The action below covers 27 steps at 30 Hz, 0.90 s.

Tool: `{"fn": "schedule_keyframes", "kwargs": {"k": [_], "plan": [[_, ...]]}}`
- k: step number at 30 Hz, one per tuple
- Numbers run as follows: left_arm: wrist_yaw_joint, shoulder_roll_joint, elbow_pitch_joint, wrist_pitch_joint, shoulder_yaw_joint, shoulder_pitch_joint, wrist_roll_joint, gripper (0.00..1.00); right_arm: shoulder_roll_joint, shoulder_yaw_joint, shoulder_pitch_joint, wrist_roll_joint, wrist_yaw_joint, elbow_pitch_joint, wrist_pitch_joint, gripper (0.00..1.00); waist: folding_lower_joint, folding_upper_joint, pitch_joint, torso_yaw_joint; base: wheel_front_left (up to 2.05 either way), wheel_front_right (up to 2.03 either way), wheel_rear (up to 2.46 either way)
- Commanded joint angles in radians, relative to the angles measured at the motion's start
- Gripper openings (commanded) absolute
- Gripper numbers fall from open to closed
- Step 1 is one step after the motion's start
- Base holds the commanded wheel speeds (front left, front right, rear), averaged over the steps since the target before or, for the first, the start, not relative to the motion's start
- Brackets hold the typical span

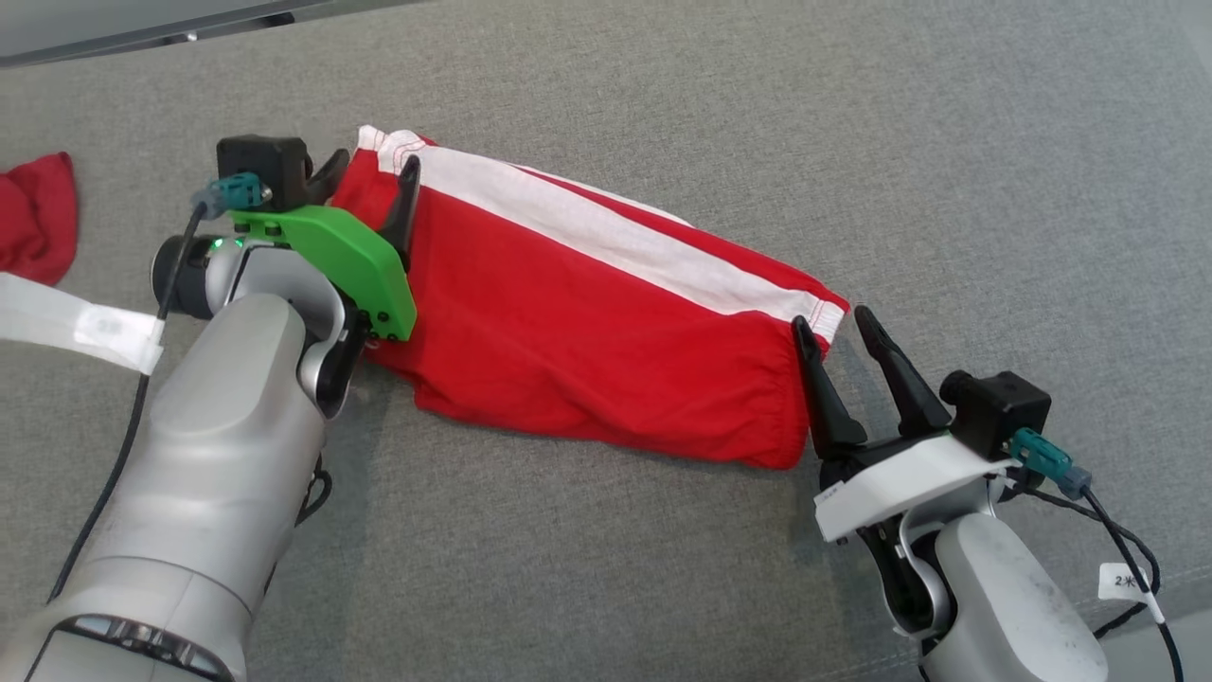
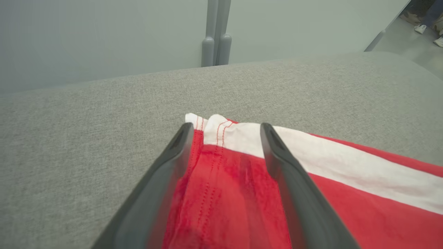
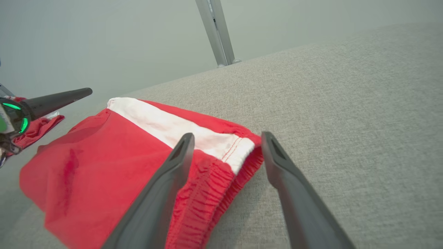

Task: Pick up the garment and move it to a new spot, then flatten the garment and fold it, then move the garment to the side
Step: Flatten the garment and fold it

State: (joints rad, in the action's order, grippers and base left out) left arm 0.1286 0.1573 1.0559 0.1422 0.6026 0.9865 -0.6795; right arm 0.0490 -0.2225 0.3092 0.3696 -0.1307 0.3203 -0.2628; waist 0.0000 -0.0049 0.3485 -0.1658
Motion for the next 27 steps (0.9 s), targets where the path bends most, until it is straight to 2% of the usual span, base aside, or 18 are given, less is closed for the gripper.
{"fn": "schedule_keyframes", "kwargs": {"k": [1, 7, 11, 19, 25, 26, 27], "plan": [[0.002, 0.008, -0.007, 0.006, 0.008, -0.026, -0.011, 1.00, 0.003, 0.007, -0.024, -0.008, 0.000, -0.012, -0.003, 1.00, 0.0000, 0.0049, -0.014, 0.011, 0.00, 0.00, 0.00], [0.002, 0.032, -0.030, 0.012, 0.036, -0.084, -0.058, 1.00, 0.003, 0.031, -0.091, -0.032, 0.000, -0.044, -0.003, 1.00, 0.0000, 0.0049, -0.045, 0.024, 0.00, 0.00, 0.00], [0.002, 0.049, -0.029, -0.021, 0.056, -0.131, -0.103, 1.00, 0.003, 0.068, -0.148, -0.060, 0.000, -0.079, 0.006, 1.00, 0.0000, 0.0049, -0.075, 0.023, 0.00, 0.00, 0.00], [0.002, 0.076, 0.033, -0.096, 0.055, -0.162, -0.150, 1.00, 0.002, 0.126, -0.205, -0.105, 0.000, -0.168, 0.042, 1.00, 0.0000, 0.0049, -0.100, -0.007, 0.00, 0.00, 0.00], [0.001, 0.070, 0.078, -0.137, 0.063, -0.167, -0.160, 0.98, 0.002, 0.132, -0.226, -0.096, 0.000, -0.213, 0.060, 1.00, 0.0000, 0.0049, -0.111, -0.023, 0.00, 0.00, 0.00], [0.001, 0.065, 0.088, -0.151, 0.066, -0.173, -0.165, 0.73, 0.003, 0.133, -0.228, -0.095, 0.000, -0.220, 0.065, 1.00, 0.0000, 0.0049, -0.116, -0.026, 0.00, 0.00, 0.00], [0.001, 0.065, 0.095, -0.155, 0.068, -0.176, -0.165, 0.57, 0.003, 0.134, -0.227, -0.095, 0.000, -0.223, 0.064, 1.00, 0.0000, 0.0049, -0.119, -0.028, 0.00, 0.00, 0.00]]}}
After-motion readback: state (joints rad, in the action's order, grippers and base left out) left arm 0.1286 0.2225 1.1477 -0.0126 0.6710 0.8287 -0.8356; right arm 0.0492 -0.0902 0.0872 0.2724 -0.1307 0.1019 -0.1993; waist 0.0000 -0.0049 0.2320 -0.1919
